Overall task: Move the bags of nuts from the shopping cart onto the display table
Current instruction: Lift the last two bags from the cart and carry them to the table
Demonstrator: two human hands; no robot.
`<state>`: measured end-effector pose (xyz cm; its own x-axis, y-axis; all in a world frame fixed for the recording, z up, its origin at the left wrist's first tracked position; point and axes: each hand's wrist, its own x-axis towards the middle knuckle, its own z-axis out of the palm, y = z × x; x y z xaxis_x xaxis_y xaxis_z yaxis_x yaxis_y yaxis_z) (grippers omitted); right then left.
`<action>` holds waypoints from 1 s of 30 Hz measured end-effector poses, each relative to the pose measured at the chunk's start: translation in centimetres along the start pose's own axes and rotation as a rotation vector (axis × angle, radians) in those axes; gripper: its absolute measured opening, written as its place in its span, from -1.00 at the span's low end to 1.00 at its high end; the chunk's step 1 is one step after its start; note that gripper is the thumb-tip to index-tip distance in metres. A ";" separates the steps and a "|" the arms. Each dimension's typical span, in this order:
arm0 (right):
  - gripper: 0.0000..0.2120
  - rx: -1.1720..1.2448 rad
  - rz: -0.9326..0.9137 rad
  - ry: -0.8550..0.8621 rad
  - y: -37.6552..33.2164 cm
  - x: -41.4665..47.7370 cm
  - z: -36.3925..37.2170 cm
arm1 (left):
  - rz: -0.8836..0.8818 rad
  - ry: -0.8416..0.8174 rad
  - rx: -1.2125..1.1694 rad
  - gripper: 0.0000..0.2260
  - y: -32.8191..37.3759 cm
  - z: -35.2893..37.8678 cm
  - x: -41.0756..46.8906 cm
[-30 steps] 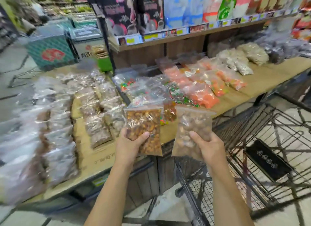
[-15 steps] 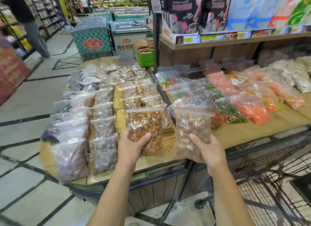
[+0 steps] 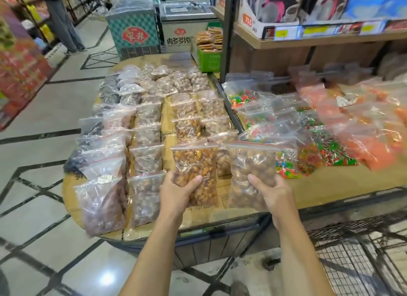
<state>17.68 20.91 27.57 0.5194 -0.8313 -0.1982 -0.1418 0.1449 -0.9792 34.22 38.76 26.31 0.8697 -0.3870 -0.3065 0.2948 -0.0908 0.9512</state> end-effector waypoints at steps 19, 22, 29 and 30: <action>-0.79 -0.256 0.204 -0.304 6.0 12.3 0.6 | -0.216 0.209 0.073 -0.45 -4.6 5.1 4.1; -0.72 -0.292 0.242 -0.286 7.0 12.9 0.9 | -0.224 0.252 0.140 -0.31 -4.8 5.2 4.1; -0.62 -0.352 0.296 -0.270 7.4 13.9 1.1 | -0.224 0.262 0.221 0.04 -6.9 4.4 5.6; -0.62 -0.374 0.297 -0.269 7.5 14.1 1.1 | -0.234 0.252 0.249 -0.12 -6.0 4.7 5.3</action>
<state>24.90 10.90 17.39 0.6013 -0.6103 -0.5157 -0.5798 0.1108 -0.8072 35.22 32.98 19.17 0.8692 -0.0957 -0.4852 0.4185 -0.3802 0.8248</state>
